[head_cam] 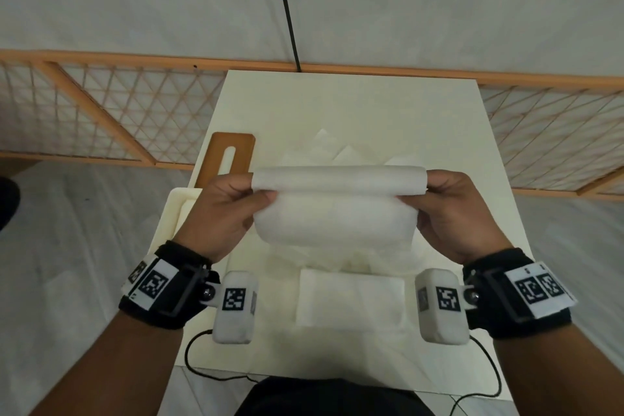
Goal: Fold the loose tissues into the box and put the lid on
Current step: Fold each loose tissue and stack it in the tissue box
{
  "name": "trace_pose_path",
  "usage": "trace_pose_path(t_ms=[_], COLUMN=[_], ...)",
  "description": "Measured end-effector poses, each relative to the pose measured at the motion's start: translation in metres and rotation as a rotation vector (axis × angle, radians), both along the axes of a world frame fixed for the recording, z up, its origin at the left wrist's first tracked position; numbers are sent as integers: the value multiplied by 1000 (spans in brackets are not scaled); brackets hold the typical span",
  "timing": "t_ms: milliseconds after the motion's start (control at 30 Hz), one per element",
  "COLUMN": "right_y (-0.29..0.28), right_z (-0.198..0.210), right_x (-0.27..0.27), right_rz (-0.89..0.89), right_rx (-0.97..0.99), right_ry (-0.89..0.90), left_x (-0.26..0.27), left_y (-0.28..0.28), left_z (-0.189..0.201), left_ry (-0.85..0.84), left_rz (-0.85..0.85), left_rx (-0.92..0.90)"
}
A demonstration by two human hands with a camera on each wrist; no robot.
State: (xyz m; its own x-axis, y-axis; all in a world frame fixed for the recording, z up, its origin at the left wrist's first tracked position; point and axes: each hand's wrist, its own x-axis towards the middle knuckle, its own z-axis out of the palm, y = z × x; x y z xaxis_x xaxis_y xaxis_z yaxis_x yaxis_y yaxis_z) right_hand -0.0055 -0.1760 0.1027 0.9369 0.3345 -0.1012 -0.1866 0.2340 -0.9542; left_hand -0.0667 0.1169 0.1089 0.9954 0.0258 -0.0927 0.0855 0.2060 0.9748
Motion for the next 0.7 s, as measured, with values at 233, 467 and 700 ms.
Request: trace_pose_path(t_ms=[233, 467, 700], right_y=[-17, -10, -25], right_z=[-11, -29, -87], right_x=[-4, -15, -51], right_rz=[118, 4, 110], right_rx=[171, -191, -582], right_ry=[113, 169, 252], left_x=[-7, -19, -49], left_y=[8, -12, -26], left_z=[-15, -31, -103], left_ry=[111, 188, 413], left_rz=[9, 54, -33], left_rx=[-207, 185, 556])
